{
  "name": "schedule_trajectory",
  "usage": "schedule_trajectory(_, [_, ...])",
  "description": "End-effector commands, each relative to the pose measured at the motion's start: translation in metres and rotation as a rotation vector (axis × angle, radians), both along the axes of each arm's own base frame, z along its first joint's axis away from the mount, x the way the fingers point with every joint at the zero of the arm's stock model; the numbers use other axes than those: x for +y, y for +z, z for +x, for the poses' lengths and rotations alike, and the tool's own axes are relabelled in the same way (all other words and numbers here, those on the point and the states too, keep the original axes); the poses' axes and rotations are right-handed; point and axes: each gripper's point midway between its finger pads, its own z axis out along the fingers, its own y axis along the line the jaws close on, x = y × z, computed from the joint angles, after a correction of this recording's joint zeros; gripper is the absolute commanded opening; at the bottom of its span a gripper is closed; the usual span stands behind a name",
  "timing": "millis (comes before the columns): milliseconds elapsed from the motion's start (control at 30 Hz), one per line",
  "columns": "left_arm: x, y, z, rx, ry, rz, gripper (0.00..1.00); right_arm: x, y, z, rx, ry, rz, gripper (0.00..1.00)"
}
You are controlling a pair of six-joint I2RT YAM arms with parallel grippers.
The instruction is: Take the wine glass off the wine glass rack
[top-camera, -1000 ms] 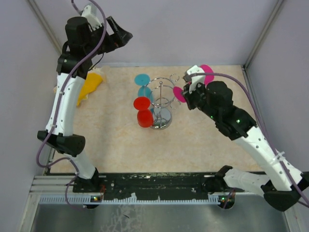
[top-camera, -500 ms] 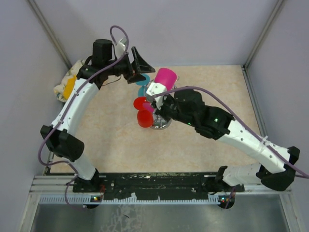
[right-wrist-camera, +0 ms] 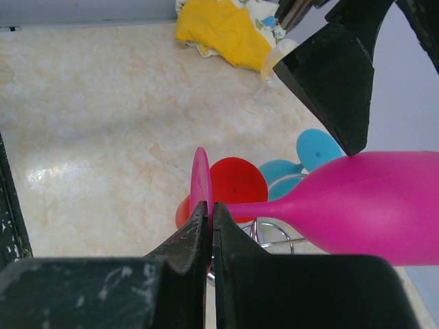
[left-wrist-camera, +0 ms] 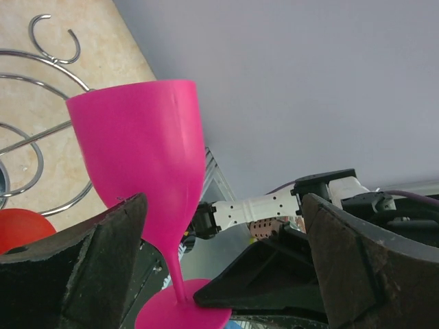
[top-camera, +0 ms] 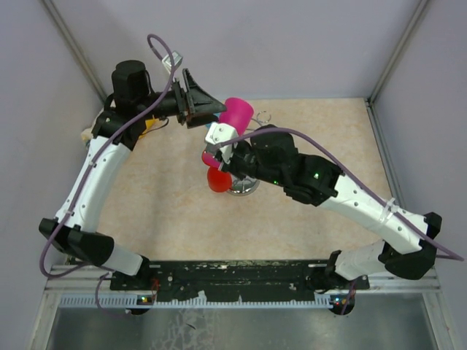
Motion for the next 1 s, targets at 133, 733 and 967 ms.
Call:
schedule_trajectory(133, [0.004, -0.015, 0.005, -0.017, 0.018, 0.081, 1.0, 0.027, 0.037, -0.012, -0.075, 0.079, 0.058, 0.0])
schedule_trajectory(733, [0.031, -0.046, 0.025, -0.053, 0.175, 0.273, 1.0, 0.032, 0.049, -0.026, -0.13, 0.089, 0.061, 0.0])
schedule_trajectory(967, [0.019, -0.059, 0.012, 0.011, 0.081, 0.225, 1.0, 0.037, 0.048, -0.028, -0.138, 0.102, 0.063, 0.0])
